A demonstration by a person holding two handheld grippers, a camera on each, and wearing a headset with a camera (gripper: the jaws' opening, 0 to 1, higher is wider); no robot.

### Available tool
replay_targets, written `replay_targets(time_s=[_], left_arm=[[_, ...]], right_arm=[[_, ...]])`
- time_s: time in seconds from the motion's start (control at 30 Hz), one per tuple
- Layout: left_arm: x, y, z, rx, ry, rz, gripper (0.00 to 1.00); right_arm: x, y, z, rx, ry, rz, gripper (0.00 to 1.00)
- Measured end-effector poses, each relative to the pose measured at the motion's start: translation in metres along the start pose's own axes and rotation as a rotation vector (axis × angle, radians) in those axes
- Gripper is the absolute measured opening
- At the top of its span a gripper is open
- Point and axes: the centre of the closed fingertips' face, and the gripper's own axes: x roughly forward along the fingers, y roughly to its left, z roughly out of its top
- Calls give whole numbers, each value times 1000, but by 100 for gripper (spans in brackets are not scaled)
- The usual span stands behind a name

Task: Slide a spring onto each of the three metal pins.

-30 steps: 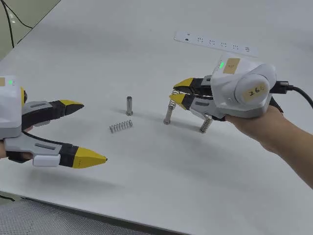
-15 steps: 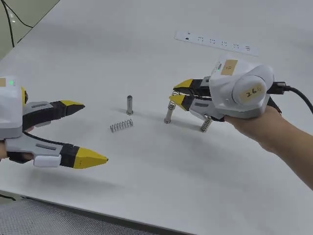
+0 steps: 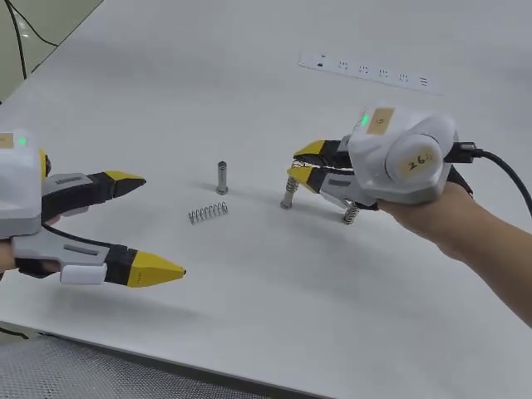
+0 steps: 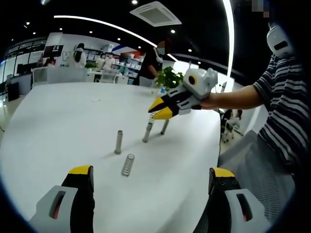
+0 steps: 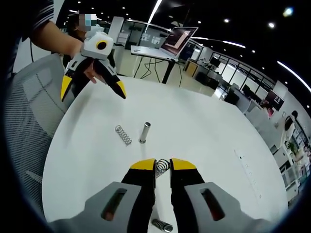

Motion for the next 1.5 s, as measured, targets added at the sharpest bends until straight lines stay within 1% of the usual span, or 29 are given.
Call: replay_targets(time_s=[0.2, 0.43, 0.9, 1.1, 1.3, 1.33, 1.37, 1.5], left_arm=[[0, 1, 1, 1, -2, 3, 95], [1, 0, 1, 2, -1, 3, 95], [1, -1, 0, 1, 3, -1, 94], [1, -1, 0, 2, 2, 0, 94], [1, -1, 1, 1, 1, 0, 94], [1, -1, 1, 2, 1, -1, 94], [1, -1, 1, 3, 2, -1, 94], [1, 0, 1, 3, 4, -3, 94]], right_arm=[[4, 0, -6, -8, 13, -2, 8], [9, 4, -13, -15, 30, 8, 8], [13, 9, -21, -18, 55, 21, 8], [16, 14, -27, -35, 72, 38, 8], [17, 20, -34, -36, 91, 58, 9], [17, 19, -31, -39, 77, 55, 9], [17, 18, -32, -33, 85, 55, 9], [17, 17, -32, -22, 86, 53, 9]])
